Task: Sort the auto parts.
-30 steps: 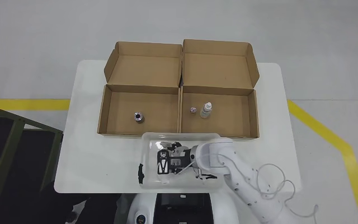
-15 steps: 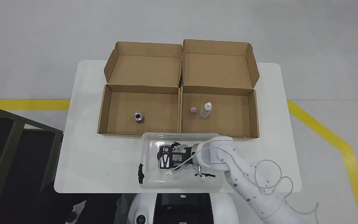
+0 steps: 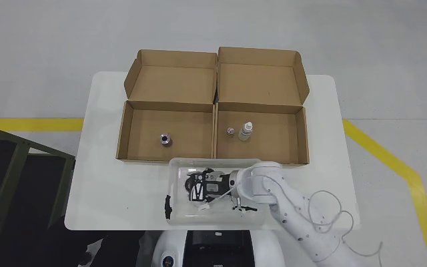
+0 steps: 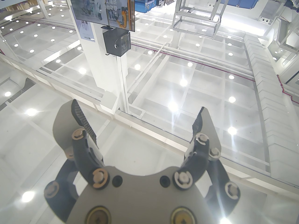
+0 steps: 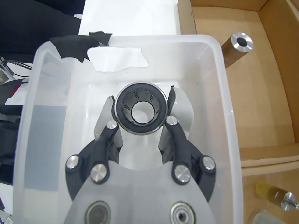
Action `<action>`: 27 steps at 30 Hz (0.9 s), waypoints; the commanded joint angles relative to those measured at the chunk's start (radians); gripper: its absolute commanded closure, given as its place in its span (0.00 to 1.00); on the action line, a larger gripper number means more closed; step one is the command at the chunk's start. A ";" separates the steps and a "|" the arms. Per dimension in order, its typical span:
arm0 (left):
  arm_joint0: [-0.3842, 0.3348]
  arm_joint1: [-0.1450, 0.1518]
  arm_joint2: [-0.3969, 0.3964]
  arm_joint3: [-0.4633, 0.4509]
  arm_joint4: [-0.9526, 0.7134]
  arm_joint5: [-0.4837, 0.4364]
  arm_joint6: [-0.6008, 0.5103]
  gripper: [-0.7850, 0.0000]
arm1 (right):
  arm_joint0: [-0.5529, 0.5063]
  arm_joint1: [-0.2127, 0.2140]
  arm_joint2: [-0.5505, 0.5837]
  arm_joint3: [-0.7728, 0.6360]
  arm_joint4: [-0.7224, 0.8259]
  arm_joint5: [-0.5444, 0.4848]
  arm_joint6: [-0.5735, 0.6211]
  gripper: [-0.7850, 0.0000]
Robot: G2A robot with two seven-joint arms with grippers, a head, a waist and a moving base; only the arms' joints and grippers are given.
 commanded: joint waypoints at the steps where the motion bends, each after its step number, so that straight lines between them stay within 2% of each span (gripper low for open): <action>1: 0.000 0.000 0.000 0.000 0.000 0.000 0.000 0.00 | -0.011 0.004 0.014 -0.023 0.020 0.002 -0.002 1.00; 10: 0.000 0.000 0.000 0.000 0.000 0.000 0.000 0.00 | -0.061 0.027 0.092 -0.163 0.087 0.014 -0.051 1.00; 18: 0.000 0.000 0.000 0.000 0.000 0.000 0.000 0.00 | -0.103 0.040 0.150 -0.287 0.097 0.053 -0.180 1.00; 27: 0.000 0.000 0.000 0.000 0.000 0.000 0.000 0.00 | -0.064 0.045 0.185 -0.326 0.103 0.056 -0.277 1.00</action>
